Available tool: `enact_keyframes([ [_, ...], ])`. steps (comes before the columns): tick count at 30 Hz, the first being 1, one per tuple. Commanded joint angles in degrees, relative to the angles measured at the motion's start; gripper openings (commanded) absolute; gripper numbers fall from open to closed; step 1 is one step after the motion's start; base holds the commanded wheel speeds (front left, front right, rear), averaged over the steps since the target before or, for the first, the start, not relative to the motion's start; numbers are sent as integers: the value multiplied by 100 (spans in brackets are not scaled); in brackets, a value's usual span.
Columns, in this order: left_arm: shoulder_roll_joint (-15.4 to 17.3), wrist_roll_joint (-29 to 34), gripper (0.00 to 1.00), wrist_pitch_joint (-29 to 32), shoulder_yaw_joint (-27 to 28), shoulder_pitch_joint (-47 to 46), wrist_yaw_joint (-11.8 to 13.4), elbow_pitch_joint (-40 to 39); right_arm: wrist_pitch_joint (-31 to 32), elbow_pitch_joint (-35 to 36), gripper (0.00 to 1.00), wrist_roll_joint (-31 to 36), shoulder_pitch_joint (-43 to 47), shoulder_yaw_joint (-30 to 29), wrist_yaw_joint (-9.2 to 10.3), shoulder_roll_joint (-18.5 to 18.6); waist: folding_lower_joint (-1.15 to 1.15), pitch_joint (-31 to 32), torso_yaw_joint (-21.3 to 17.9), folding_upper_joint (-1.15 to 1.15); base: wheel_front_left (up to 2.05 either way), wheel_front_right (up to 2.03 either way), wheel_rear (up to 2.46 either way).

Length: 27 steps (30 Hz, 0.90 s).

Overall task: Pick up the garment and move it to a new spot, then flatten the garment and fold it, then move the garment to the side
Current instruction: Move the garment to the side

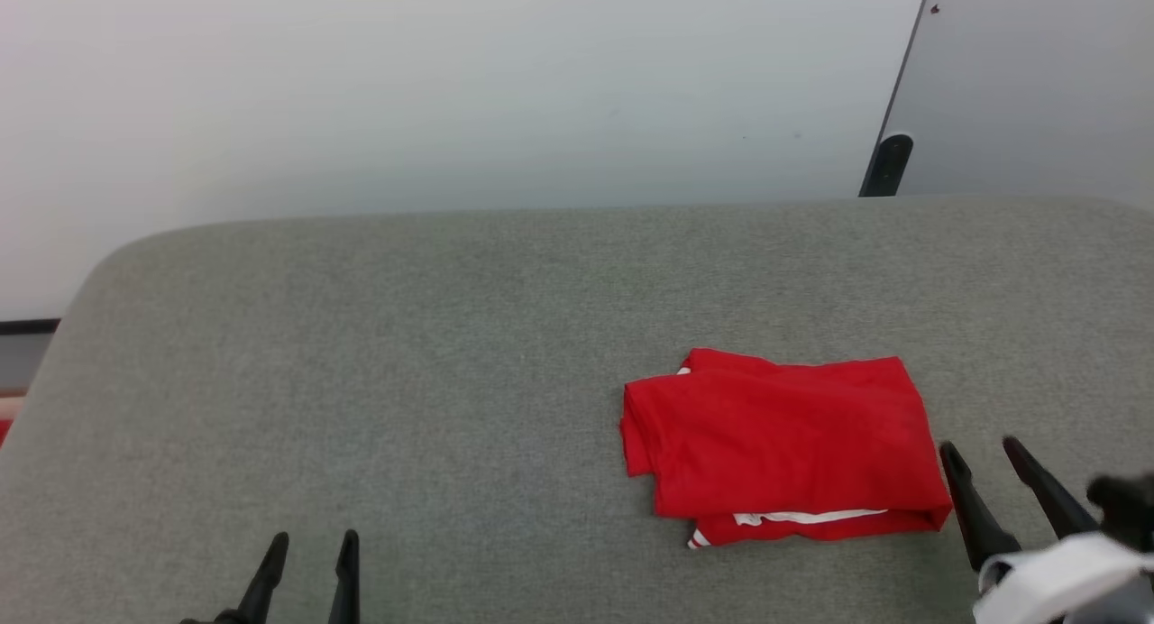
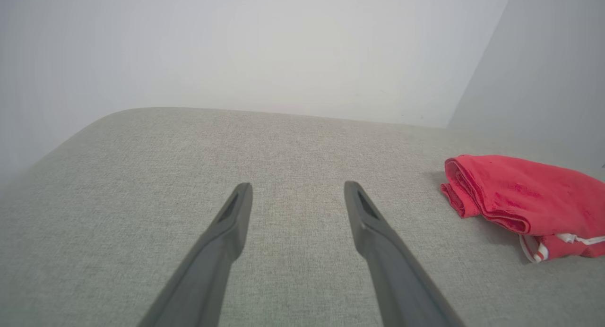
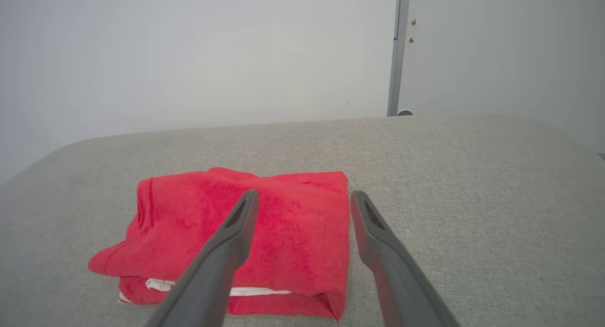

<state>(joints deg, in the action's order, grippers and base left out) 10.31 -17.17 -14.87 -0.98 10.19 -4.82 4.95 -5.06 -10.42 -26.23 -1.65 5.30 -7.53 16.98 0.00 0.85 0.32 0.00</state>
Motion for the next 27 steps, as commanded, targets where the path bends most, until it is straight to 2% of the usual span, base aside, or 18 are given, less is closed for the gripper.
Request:
enact_keyframes([
  [1, -21, -43, 100, -9, -4, -65, 26, -10, 105, 6, 100, -32, -161, 55, 10, 64, 0, -27, 29, 0, 0, 0, 0],
  [6, -111, -39, 100, -17, -95, -194, 23, -19, 1246, -194, 100, -174, -674, 276, 10, 460, 0, -231, 161, 0, 0, 0, 0],
  [12, -223, 13, 100, -29, -238, -545, -25, 64, 3157, -387, 100, -494, -1438, 574, 10, 1071, 0, -653, 385, 0, 0, 0, 0],
  [17, -315, 24, 100, -30, -264, -797, -72, 154, 4378, -696, 100, -911, -2084, 578, 10, 1301, 0, -935, 511, 0, 0, 0, 0],
  [22, -385, 67, 100, -32, -256, -957, -123, 196, 5125, -1159, 100, -1253, -2523, 635, 10, 1195, 0, -1085, 602, 0, 0, 0, 0],
  [27, -441, 121, 100, -32, -242, -1043, -157, 217, 5254, -1656, 100, -1209, -2716, 774, 10, 1118, 0, -1181, 672, 0, 0, 0, 0],
])
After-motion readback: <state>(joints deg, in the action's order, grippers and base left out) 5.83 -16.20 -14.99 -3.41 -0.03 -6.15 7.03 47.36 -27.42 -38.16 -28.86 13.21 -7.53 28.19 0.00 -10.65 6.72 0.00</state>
